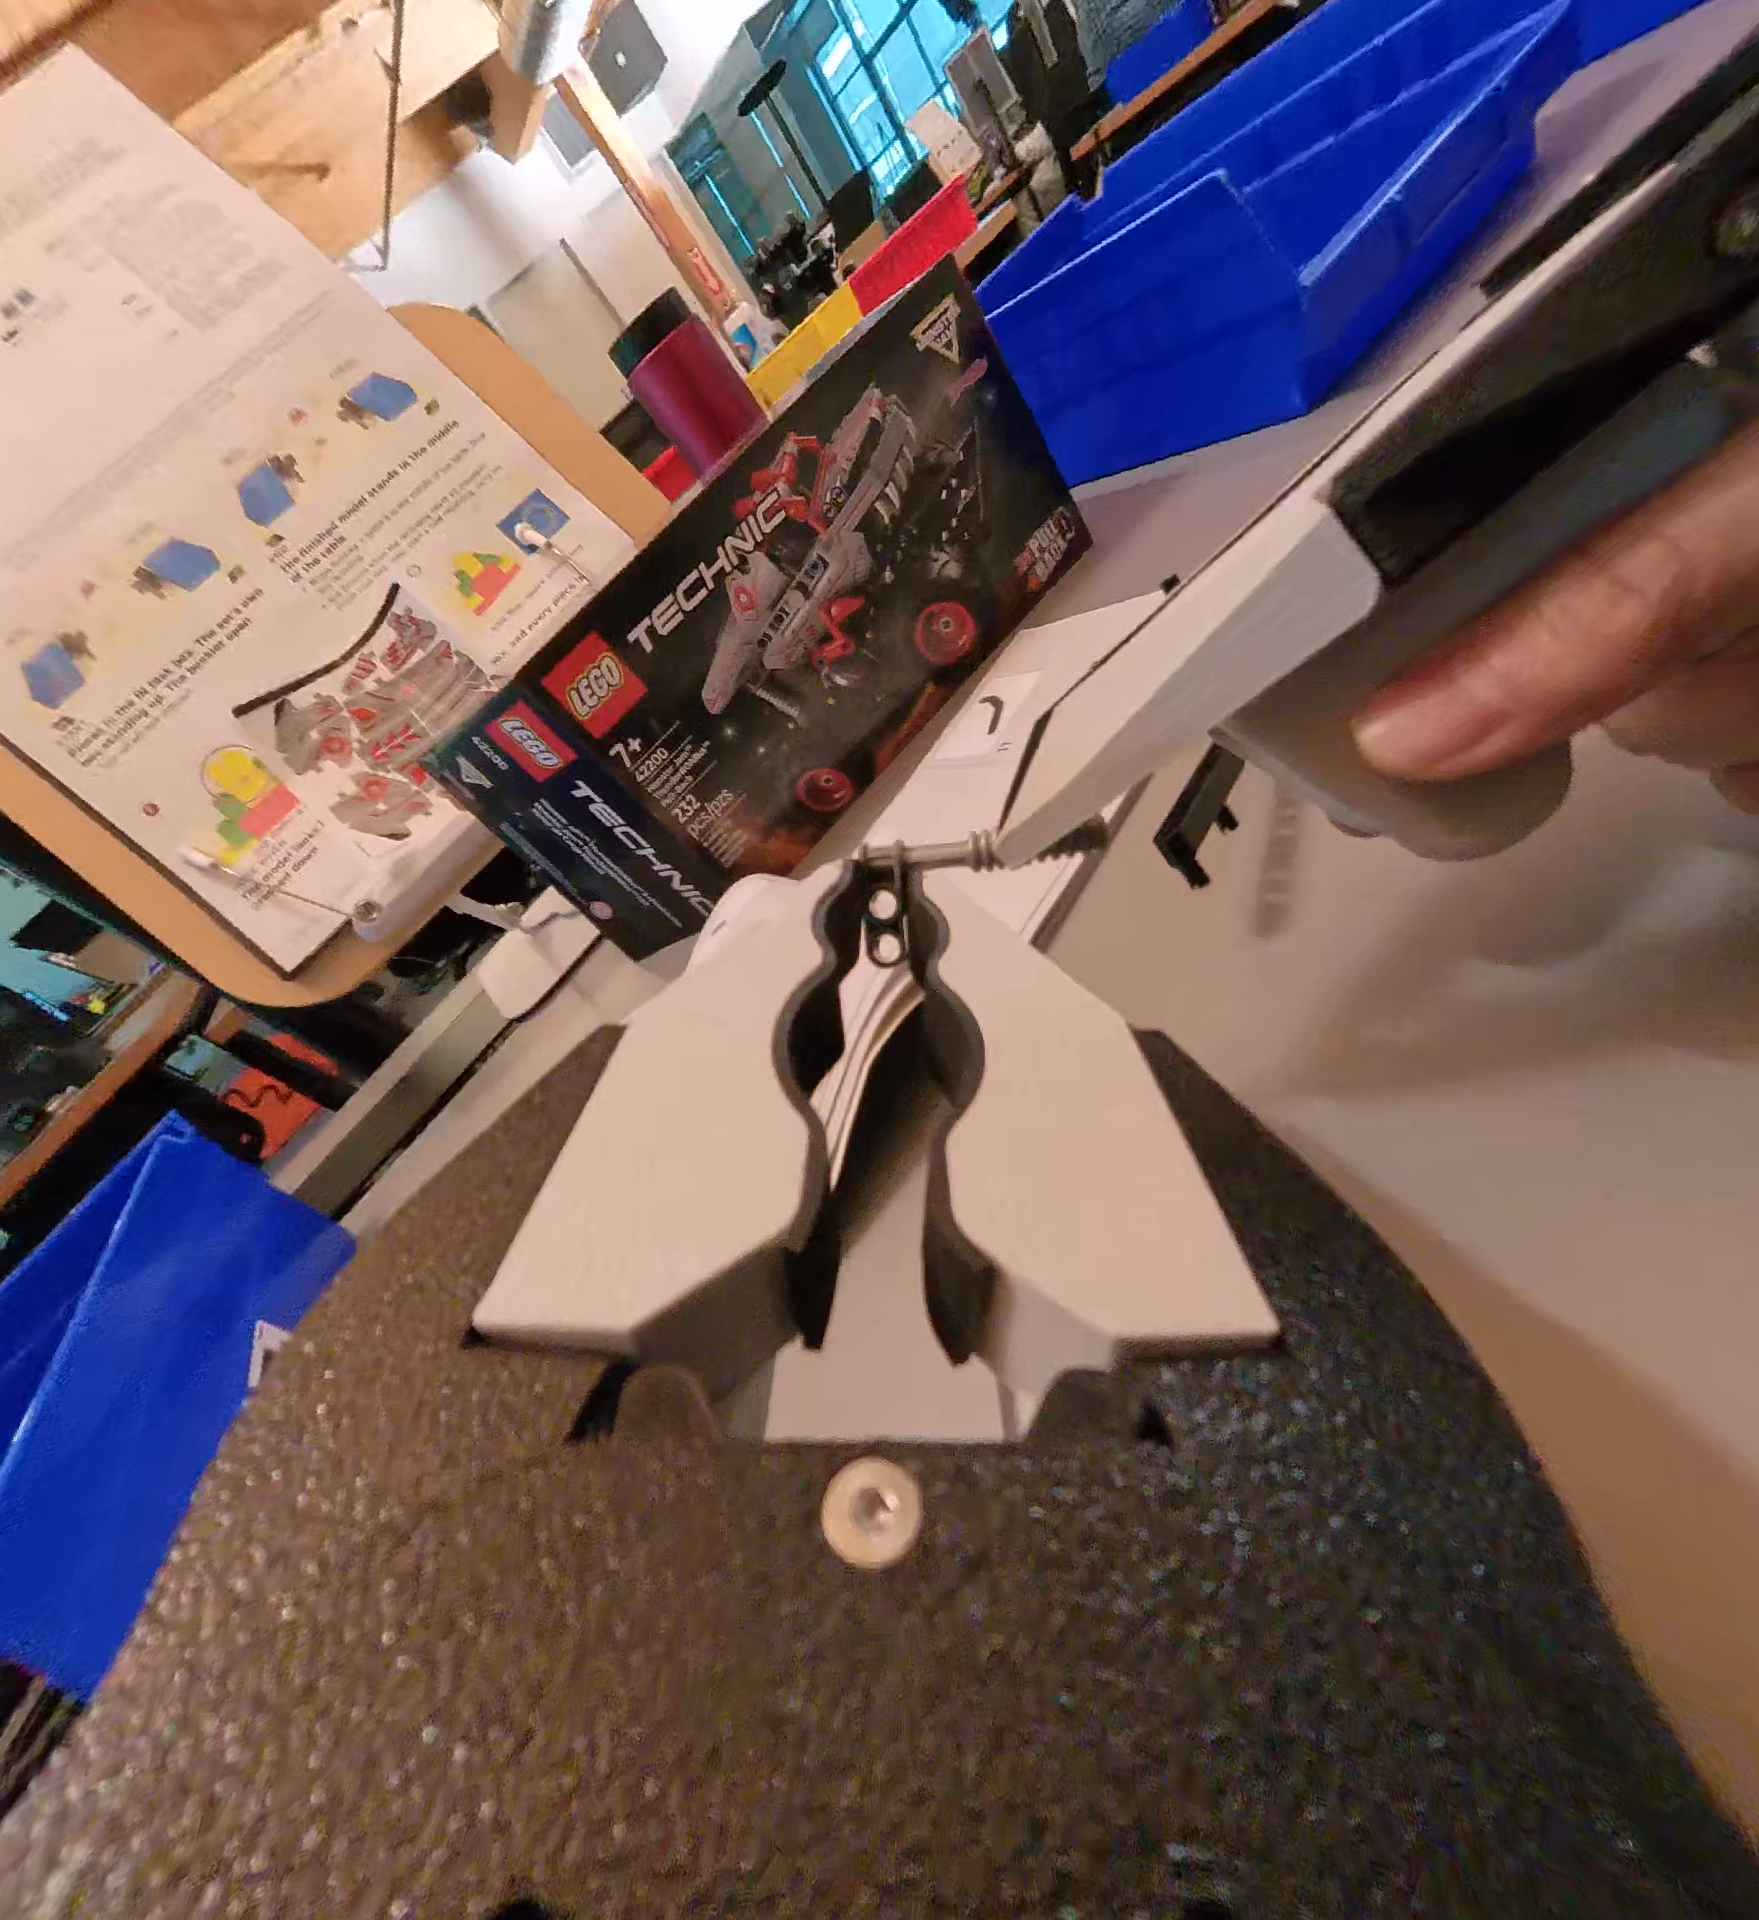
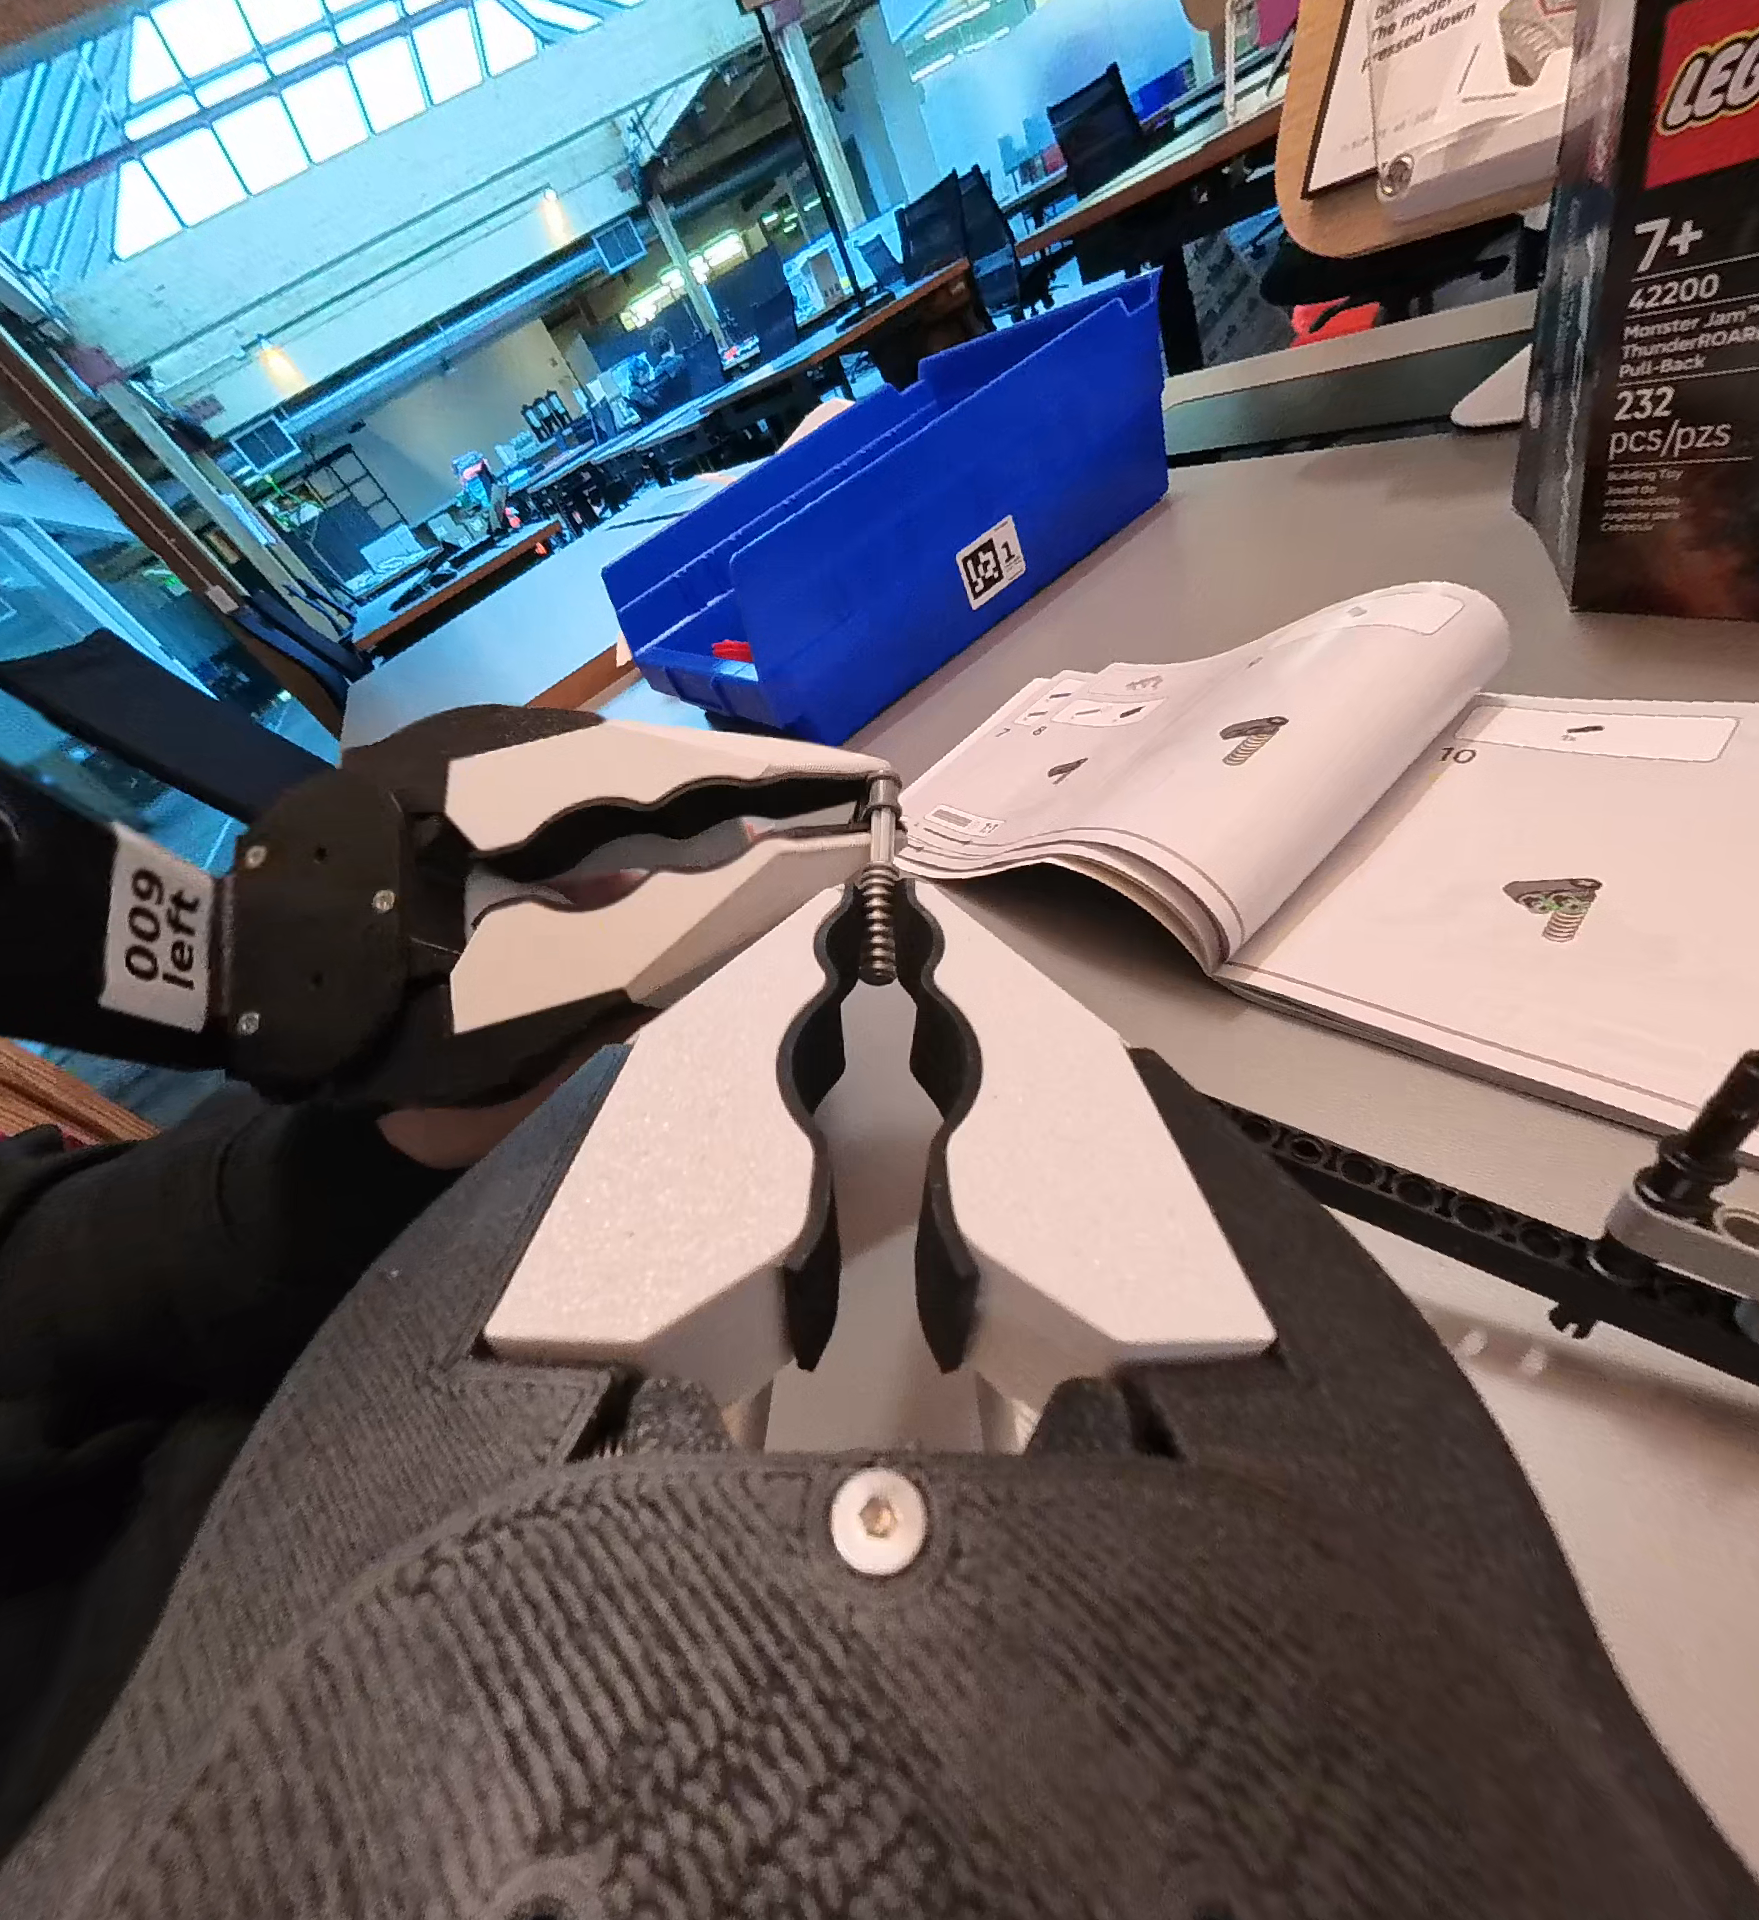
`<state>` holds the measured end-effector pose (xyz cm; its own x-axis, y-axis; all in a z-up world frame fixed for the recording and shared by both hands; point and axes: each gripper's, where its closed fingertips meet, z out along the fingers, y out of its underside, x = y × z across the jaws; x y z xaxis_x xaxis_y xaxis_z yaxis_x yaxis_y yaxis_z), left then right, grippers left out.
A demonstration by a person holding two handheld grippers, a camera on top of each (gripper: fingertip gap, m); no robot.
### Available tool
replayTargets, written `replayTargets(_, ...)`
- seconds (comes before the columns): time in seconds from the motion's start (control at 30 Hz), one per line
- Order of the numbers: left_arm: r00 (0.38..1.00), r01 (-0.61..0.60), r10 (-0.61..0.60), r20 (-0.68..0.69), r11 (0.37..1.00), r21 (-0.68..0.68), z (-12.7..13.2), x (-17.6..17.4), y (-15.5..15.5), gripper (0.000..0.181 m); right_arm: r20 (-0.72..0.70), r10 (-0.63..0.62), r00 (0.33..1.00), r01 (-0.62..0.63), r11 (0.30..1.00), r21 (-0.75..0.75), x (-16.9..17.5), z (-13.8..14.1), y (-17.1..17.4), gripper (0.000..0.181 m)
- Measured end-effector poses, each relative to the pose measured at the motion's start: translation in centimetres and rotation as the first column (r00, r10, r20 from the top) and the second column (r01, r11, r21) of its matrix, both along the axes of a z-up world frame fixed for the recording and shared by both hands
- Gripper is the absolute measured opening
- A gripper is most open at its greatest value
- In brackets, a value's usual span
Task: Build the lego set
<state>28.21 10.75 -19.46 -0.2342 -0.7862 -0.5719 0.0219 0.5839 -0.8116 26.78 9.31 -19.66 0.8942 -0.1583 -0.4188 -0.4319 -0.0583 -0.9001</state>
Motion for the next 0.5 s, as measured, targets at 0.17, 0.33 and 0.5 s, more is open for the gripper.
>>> replayTargets(0.17, 1.0, 0.015, -0.016, 0.018, 0.999, 0.037, 0.13, -0.13, -0.12, 0.005, -0.011, 0.009, 1.0, -0.009, 1.0, -0.003, -0.04, -0.11, -0.06, 0.003)
replayTargets(0.33, 1.0, 0.008, -0.008, 0.014, 0.999, 0.046, 0.03, -0.03, -0.07, 0.005, -0.013, 0.005, 1.0, -0.006, 1.0, -0.004, 0.03, -0.14, -0.05, 0.003)
replayTargets(0.5, 0.998, 0.041, -0.048, -0.047, 0.988, -0.147, -0.31, -0.01, -0.02, 0.005, 0.077, 0.06, 0.995, -0.057, 0.998, -0.036, -0.23, -0.11, -0.22, 0.005)
